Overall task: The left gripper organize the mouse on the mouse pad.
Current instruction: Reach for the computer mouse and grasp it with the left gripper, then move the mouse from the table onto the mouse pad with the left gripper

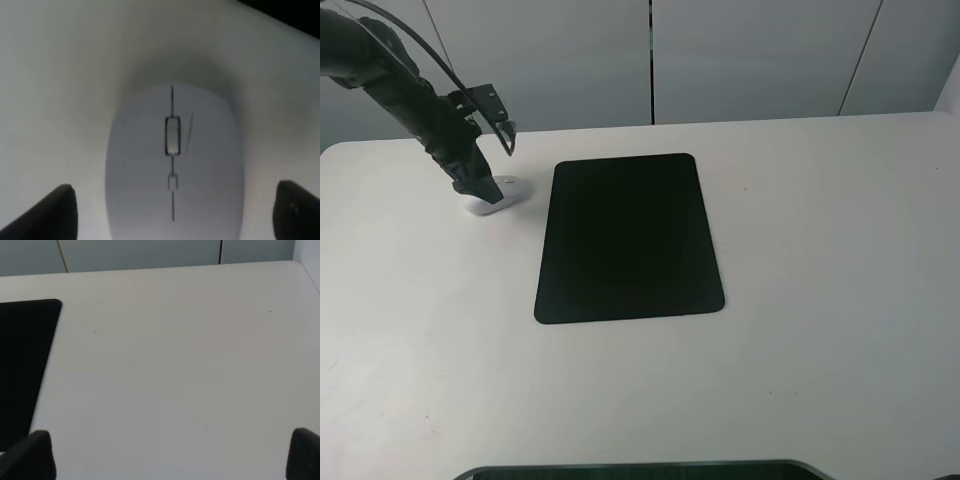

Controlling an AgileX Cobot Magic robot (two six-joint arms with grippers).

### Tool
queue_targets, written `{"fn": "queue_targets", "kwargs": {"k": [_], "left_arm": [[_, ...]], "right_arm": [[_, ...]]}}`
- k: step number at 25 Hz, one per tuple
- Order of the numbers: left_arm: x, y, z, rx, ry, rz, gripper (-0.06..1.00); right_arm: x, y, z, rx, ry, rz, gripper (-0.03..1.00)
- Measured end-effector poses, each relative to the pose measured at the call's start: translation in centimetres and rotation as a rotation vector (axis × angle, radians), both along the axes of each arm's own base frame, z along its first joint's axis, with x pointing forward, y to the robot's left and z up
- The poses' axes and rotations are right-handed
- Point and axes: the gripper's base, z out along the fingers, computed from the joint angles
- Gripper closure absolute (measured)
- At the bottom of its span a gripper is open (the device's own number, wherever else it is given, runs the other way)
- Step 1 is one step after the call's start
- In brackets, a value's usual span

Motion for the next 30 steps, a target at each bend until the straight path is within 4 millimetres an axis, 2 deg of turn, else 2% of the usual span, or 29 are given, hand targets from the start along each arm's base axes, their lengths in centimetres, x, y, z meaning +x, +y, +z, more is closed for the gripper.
{"fn": "queue_targets", "kwargs": {"k": [10,16,18,21,30], "left_arm": [[0.3,-0.4,-2.2,-0.004,0.01,0.011,0.2],[0.3,-0.4,-2.7,-0.012,0.028,0.024,0.2],[0.3,-0.4,-2.7,-0.012,0.027,0.023,0.23],[0.3,-0.4,-2.7,-0.014,0.026,0.024,0.37],[0.5,-0.4,-2.6,-0.013,0.001,0.03,0.36]], "right_arm": [[0.0,0.0,0.0,0.0,0.0,0.0,0.27],[0.0,0.0,0.0,0.0,0.0,0.0,0.27],[0.0,0.0,0.0,0.0,0.0,0.0,0.27],[0.0,0.0,0.0,0.0,0.0,0.0,0.27],[0.0,0.0,0.0,0.0,0.0,0.0,0.27]]}}
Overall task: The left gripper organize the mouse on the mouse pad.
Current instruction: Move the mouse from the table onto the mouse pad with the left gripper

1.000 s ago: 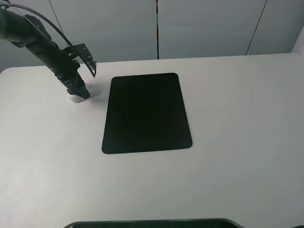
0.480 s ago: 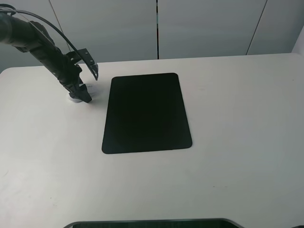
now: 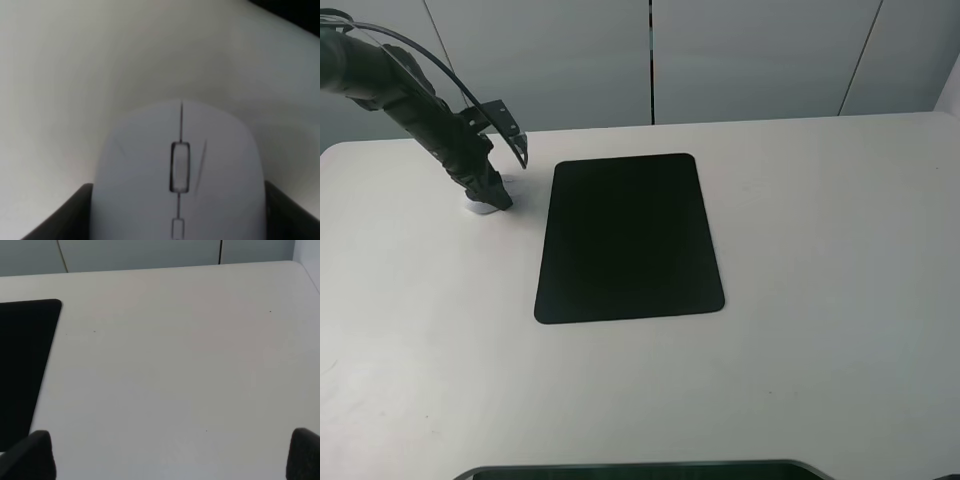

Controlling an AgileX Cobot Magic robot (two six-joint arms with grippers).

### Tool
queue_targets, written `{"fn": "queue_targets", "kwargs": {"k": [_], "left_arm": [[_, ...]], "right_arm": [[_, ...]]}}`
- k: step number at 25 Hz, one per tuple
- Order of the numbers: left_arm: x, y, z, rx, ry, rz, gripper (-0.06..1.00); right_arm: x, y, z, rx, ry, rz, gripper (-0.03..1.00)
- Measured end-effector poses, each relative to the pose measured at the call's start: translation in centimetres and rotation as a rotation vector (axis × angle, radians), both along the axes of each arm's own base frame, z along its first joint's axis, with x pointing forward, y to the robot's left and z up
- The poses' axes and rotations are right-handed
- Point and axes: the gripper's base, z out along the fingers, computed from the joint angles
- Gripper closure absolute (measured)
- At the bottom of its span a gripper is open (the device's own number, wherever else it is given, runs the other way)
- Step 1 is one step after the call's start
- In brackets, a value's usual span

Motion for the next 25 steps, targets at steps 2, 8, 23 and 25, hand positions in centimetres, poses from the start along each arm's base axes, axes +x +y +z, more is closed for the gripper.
{"fn": "queue_targets", "kwargs": {"k": [2,8,23,25], "left_arm": [[0.0,0.0,0.0,0.0,0.0,0.0,0.36],[0.0,0.0,0.0,0.0,-0.002,0.0,0.36],[-0.1,-1.8,5.6,-0.304,0.072,0.526,0.36],[-0.4,-3.0,5.7,-0.335,0.119,0.605,0.36]], "right_arm": [[0.0,0.0,0.0,0.0,0.0,0.0,0.27],[0.0,0.0,0.0,0.0,0.0,0.0,0.27],[0.0,0.0,0.0,0.0,0.0,0.0,0.27],[0.0,0.0,0.0,0.0,0.0,0.0,0.27]]}}
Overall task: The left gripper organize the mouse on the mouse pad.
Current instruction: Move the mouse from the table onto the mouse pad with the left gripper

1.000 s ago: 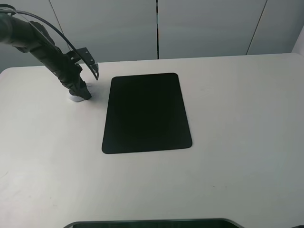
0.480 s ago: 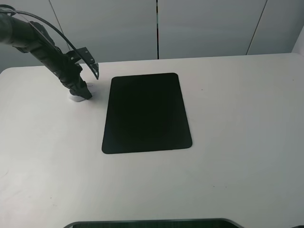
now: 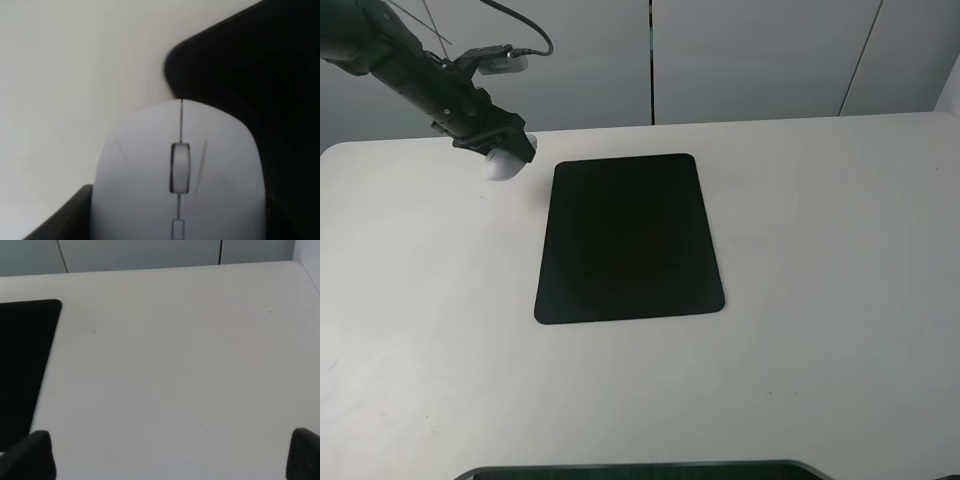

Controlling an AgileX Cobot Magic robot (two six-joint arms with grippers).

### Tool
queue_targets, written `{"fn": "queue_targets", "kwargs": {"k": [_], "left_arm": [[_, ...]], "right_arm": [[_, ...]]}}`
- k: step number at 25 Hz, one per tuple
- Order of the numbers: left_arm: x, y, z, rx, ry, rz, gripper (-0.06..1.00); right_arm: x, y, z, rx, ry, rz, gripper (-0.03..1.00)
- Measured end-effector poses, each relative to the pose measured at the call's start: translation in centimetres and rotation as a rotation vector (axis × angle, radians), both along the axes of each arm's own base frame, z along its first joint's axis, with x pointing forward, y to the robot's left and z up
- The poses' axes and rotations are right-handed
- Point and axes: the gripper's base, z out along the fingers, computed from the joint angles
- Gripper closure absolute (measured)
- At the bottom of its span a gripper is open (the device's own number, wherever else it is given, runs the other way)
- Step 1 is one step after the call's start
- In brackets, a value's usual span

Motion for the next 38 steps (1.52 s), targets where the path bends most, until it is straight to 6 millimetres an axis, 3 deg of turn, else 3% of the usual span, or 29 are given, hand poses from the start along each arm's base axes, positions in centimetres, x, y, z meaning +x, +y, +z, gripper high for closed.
{"fn": "queue_targets", "kwargs": {"k": [9,19,29,34,38], "left_arm": [[-2.2,-9.1,0.0,-0.049,0.076,0.139,0.36],[-5.2,-15.8,-0.9,-0.065,0.141,0.31,0.36],[-7.3,-18.8,-3.4,0.004,0.181,0.337,0.36],[-7.8,-19.1,-4.8,0.036,0.222,0.363,0.36],[-7.7,-19.0,-4.8,0.035,0.223,0.382,0.36]], "right_arm": [[0.0,0.0,0.0,-0.001,0.0,0.001,0.27],[0.0,0.0,0.0,-0.001,0.0,0.001,0.27],[0.0,0.0,0.0,-0.001,0.0,0.001,0.27],[0.0,0.0,0.0,-0.001,0.0,0.001,0.27],[0.0,0.0,0.0,-0.001,0.0,0.001,0.27]]}}
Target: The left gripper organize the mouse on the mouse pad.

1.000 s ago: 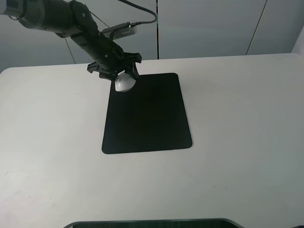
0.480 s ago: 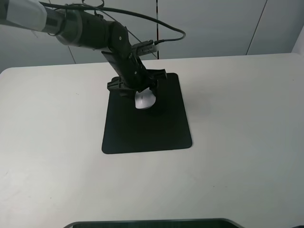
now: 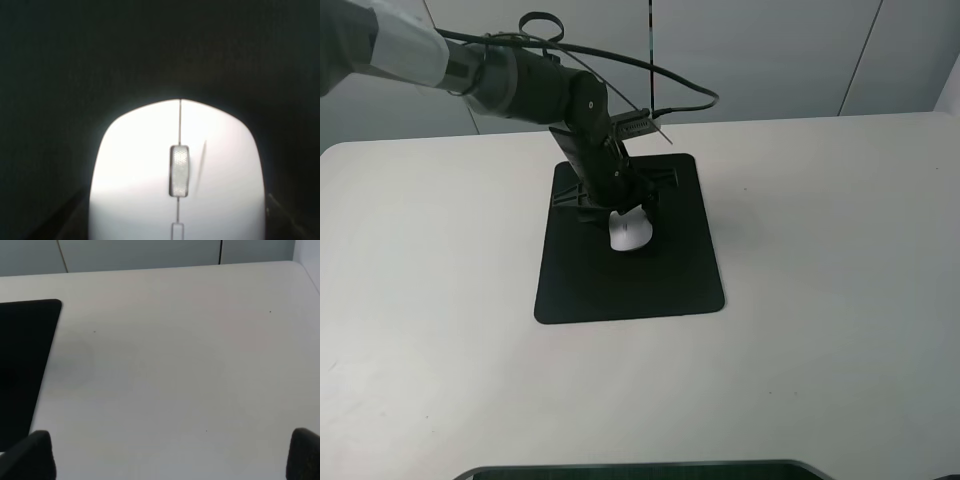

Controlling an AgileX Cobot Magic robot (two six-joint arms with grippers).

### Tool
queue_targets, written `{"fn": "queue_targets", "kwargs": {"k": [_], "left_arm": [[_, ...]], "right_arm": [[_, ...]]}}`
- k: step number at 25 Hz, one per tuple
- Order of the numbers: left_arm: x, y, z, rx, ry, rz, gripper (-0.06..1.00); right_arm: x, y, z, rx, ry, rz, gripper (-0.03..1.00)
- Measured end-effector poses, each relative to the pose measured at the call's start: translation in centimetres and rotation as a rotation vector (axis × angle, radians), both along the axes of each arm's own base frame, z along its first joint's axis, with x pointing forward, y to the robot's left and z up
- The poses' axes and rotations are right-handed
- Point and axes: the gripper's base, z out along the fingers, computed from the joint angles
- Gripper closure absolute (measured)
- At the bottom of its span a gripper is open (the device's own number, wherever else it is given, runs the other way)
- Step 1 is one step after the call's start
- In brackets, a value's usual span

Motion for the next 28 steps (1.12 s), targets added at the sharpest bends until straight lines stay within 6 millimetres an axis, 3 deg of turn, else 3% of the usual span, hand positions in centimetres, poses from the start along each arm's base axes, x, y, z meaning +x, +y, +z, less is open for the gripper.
{"fn": "queue_targets", "kwargs": {"k": [9,13,20,23,28], "left_arm": [[0.0,-0.1,0.0,0.002,0.005,0.018,0.36],[0.0,-0.1,0.0,-0.001,0.002,0.021,0.22],[0.0,-0.1,0.2,-0.003,-0.001,0.021,0.2],[0.0,-0.1,1.0,-0.004,-0.01,0.016,0.2],[-0.2,0.5,4.1,-0.012,-0.032,0.013,0.2]], "right_arm": [[0.0,0.0,0.0,0.0,0.0,0.0,0.27],[0.0,0.0,0.0,0.0,0.0,0.0,0.27],[0.0,0.0,0.0,0.0,0.0,0.0,0.27],[0.0,0.0,0.0,0.0,0.0,0.0,0.27],[0.0,0.0,0.0,0.0,0.0,0.0,0.27]]}}
